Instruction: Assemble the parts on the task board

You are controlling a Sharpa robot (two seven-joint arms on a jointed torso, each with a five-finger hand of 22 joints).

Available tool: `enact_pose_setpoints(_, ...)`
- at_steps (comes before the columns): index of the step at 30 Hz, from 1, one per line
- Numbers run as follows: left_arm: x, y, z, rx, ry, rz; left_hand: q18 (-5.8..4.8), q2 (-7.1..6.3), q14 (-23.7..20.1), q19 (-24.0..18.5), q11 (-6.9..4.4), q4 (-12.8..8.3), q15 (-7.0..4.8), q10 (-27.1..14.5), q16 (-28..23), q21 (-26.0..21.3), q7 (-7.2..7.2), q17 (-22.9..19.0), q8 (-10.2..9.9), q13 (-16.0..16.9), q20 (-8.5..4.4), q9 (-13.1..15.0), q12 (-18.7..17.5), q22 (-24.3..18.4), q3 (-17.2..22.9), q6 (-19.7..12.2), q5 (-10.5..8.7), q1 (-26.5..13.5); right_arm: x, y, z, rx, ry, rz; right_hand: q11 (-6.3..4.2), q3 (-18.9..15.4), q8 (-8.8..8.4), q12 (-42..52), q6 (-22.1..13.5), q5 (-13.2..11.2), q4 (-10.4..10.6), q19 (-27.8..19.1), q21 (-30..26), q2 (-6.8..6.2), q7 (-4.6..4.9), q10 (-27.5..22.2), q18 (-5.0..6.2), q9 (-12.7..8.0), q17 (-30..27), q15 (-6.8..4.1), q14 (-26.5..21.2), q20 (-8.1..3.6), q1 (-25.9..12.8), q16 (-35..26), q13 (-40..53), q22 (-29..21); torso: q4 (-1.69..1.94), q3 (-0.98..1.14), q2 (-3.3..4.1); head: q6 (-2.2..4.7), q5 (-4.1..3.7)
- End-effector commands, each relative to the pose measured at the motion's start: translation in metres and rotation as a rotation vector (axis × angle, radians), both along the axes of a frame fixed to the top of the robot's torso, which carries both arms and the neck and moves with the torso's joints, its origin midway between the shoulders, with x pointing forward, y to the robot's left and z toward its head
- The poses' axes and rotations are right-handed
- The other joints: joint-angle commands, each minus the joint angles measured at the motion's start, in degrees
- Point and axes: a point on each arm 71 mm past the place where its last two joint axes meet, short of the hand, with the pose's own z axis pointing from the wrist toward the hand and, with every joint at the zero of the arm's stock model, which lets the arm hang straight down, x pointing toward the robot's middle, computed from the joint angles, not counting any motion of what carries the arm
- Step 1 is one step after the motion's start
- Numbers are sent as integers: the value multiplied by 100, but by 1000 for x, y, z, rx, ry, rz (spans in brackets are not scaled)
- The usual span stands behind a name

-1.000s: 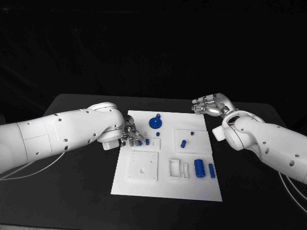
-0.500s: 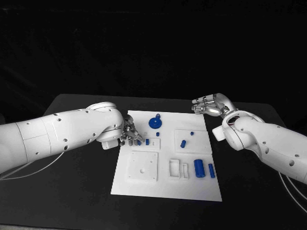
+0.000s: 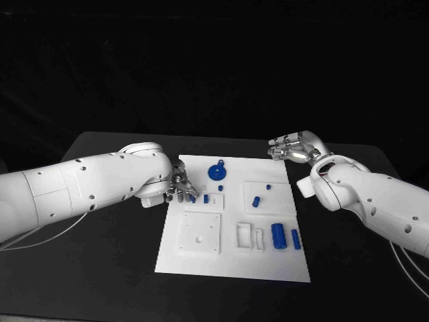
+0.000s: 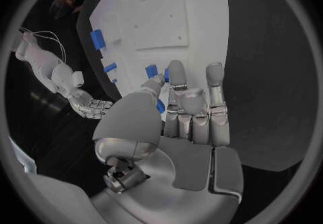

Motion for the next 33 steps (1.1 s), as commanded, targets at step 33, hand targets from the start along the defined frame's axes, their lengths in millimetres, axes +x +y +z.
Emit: enact_pose_setpoints(33,-4,-3,-4,33,14,-45,-83,-182,12,14,-13,433,-3,305,-44,-74,-15,-33,-47,53,-34,-37,-58,111,-317,50,-654,-23,-1,1,0,0,-1,15,-8,-6,-9,-13,-42,22,-11,-53,7,20,13,-51,28,-7,-8,-3,-56,5,-45,-19,-6,-7,5,-3,1,-1,-4)
